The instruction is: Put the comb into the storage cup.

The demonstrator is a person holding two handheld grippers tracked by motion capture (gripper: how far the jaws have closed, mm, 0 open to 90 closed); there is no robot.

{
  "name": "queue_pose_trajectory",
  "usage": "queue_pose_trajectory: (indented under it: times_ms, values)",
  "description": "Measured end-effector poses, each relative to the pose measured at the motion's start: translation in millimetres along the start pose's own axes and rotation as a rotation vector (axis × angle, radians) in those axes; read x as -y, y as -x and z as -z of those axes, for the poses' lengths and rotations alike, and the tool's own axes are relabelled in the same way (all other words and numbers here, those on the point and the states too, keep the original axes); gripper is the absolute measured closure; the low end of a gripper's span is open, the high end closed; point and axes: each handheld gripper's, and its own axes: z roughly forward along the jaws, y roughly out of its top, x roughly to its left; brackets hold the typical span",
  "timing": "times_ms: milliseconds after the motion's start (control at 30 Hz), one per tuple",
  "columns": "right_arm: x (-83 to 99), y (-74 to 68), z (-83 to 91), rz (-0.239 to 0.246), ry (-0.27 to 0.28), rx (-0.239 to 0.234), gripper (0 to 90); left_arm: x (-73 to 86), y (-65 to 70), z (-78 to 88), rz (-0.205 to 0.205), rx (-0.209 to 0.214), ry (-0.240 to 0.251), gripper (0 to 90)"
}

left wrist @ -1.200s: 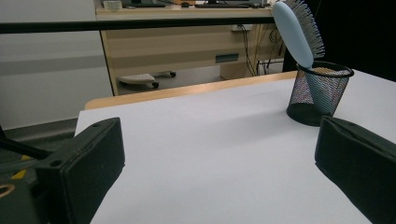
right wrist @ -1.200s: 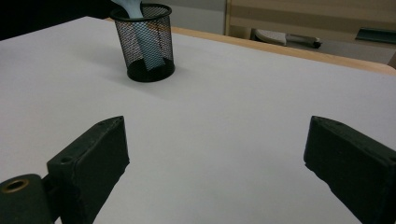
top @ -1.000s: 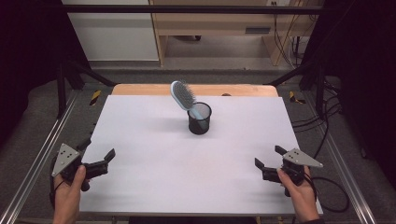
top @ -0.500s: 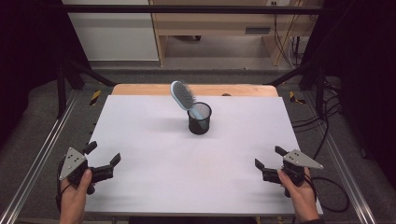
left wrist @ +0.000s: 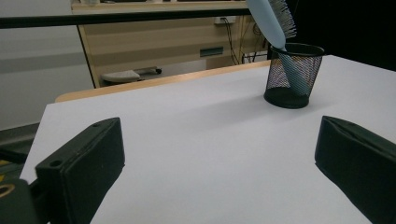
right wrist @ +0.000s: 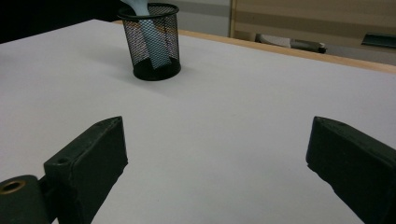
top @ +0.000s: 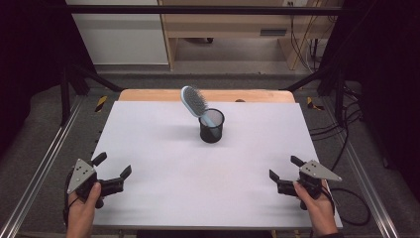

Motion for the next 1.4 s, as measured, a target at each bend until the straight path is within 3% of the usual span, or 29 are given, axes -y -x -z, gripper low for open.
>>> queue_pose_trajectory:
  times_ms: [467, 1000, 1400]
  values:
    - [1.2, -3.6, -1.5, -0.007, 0.024, -0.018, 4.6, 3.4, 7.1, -2.6, -0.004, 0.034, -0.008, 1.8]
    - [3.0, -7.0, -3.9, 0.001, 0.015, -0.039, 4.6, 3.9, 16.2, -4.9, -0.012, 0.062, -0.008, 1.7]
    - [3.1, -11.9, -7.4, 0.017, 0.018, -0.061, 4.6, 4.2, 30.4, -10.7, -0.045, 0.078, -0.016, 1.7]
